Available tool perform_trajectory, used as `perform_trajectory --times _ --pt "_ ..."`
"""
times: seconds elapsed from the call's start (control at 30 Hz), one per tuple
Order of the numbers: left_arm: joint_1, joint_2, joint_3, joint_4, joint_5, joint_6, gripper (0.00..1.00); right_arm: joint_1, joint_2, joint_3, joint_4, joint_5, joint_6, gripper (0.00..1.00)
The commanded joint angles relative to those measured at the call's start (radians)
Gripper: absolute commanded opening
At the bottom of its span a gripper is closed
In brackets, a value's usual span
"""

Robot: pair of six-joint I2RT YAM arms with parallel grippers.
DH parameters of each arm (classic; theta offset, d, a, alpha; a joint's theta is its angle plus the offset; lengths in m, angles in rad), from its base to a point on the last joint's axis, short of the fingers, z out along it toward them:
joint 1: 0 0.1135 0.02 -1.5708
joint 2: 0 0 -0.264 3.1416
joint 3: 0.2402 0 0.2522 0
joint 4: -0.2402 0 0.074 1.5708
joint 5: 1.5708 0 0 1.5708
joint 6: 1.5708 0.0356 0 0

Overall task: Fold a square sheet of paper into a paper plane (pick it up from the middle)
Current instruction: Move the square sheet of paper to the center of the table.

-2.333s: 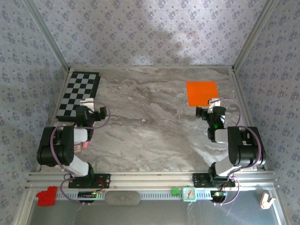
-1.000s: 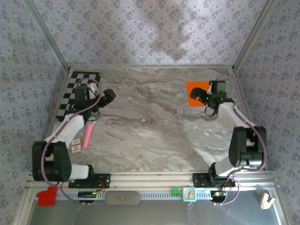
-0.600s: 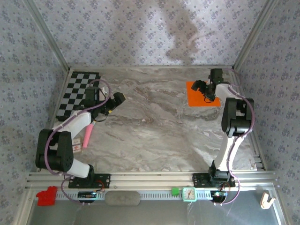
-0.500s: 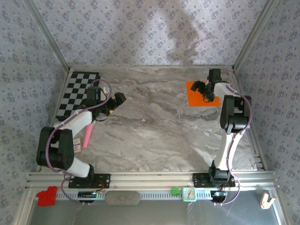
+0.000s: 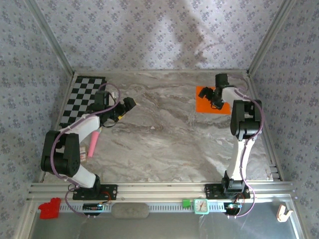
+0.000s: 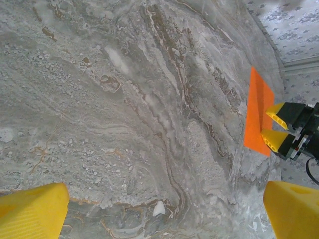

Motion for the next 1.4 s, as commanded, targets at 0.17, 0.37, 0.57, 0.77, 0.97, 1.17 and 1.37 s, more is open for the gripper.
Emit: perform_trajectory --times 0.17,0.37,0.57,0.77,0.97,1.17,1.37 --pt "-0.002 0.017 0.034 -0.054 -0.038 0.015 1.00 0.291 -0.142 -0.240 -0.091 0.109 0.279 0.97" --pt "0.005 0.017 0.050 -0.122 -0.079 0.034 1.00 0.535 -0.242 -0.363 -0.086 0.145 0.551 0.99" --pt "0.011 -0.005 0.053 -0.178 -0.080 0.052 1.00 0.615 -0.300 -0.238 -0.177 0.199 0.514 0.99" --pt "0.005 -0.005 0.073 -0.239 -0.063 0.065 0.99 0.544 -0.277 -0.161 -0.245 0.218 0.269 0.98" --pt "-0.017 0.003 0.087 -0.276 -0.066 0.079 0.98 0.427 -0.196 -0.113 -0.251 0.139 0.092 0.94" --pt "-0.044 0.021 0.112 -0.316 -0.112 0.076 0.99 0.375 -0.102 -0.043 -0.301 0.145 -0.010 0.94" --pt "-0.071 0.041 0.126 -0.331 -0.120 0.057 1.00 0.375 -0.071 -0.052 -0.289 0.160 -0.006 0.97"
